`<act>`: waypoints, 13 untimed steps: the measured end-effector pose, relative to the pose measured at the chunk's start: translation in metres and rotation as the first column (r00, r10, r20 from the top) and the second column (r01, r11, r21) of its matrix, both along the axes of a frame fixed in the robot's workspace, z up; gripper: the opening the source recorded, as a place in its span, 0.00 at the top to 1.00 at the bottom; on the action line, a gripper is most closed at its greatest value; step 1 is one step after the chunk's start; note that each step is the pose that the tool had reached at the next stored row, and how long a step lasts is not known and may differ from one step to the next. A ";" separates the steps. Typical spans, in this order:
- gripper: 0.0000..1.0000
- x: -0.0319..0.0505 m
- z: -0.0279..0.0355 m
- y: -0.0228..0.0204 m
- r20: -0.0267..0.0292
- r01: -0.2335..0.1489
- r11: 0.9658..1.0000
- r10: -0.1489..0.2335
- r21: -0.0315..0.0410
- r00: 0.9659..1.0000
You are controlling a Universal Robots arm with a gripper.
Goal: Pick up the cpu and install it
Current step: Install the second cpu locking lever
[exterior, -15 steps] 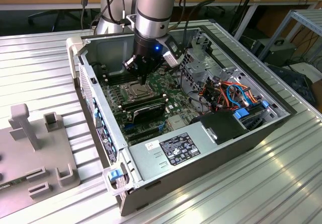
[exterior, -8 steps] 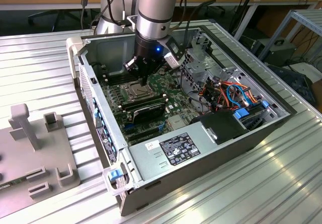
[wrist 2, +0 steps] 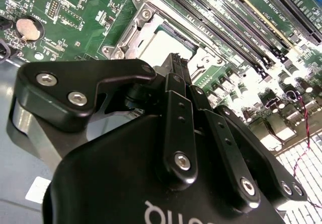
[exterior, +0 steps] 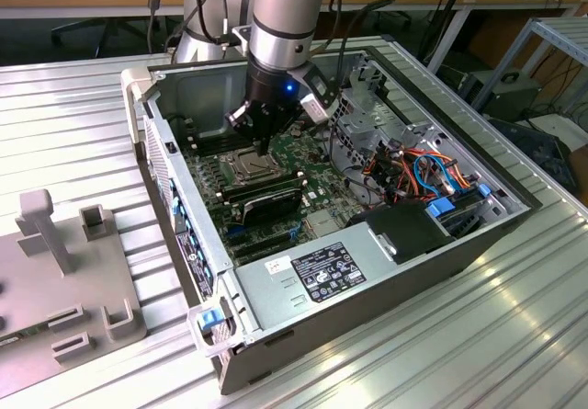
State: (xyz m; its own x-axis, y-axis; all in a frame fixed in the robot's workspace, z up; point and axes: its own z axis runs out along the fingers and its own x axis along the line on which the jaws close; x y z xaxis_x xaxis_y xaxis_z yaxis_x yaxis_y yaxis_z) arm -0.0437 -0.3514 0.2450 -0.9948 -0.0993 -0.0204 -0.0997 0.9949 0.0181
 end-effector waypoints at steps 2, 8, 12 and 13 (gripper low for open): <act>0.89 0.0001 0.0022 -0.0007 0.000 0.000 1.000 0.000 0.000 1.000; 0.89 0.0000 0.0030 -0.0122 0.000 0.000 1.000 0.000 0.000 1.000; 0.89 0.0000 0.0030 -0.0199 0.000 0.000 1.000 0.000 0.000 1.000; 0.89 0.0000 0.0030 -0.0213 0.000 0.000 1.000 0.000 0.000 1.000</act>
